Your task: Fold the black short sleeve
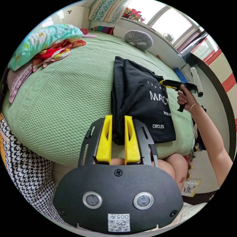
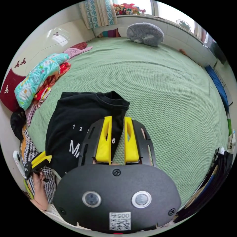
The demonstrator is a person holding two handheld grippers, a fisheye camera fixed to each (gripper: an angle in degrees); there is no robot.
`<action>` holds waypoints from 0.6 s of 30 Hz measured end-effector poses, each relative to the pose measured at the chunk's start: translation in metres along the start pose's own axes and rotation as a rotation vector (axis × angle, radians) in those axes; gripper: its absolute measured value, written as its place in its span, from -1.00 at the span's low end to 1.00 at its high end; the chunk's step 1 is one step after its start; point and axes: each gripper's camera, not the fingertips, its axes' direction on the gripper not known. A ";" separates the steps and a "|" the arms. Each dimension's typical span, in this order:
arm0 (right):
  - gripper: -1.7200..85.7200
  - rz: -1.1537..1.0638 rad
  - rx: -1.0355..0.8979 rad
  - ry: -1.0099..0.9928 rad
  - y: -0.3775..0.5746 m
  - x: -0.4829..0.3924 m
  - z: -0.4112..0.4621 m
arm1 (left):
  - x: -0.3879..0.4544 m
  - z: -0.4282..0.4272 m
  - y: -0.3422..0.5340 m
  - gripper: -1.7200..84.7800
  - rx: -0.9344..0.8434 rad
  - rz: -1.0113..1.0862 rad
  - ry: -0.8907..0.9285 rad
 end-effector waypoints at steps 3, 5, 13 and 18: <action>-0.71 -0.041 0.006 -0.038 0.009 0.005 -0.008 | -0.011 -0.013 0.007 -0.63 0.013 0.009 0.101; -0.70 -0.036 0.026 -0.057 0.012 0.009 -0.012 | -0.012 -0.017 0.011 -0.60 0.011 0.025 0.097; -0.69 0.053 -0.028 -0.125 -0.005 0.013 0.010 | -0.001 -0.007 0.004 -0.58 -0.010 0.064 0.069; -0.78 -0.024 0.003 -0.077 -0.002 -0.007 0.018 | 0.005 0.001 -0.002 -0.78 -0.029 0.039 -0.029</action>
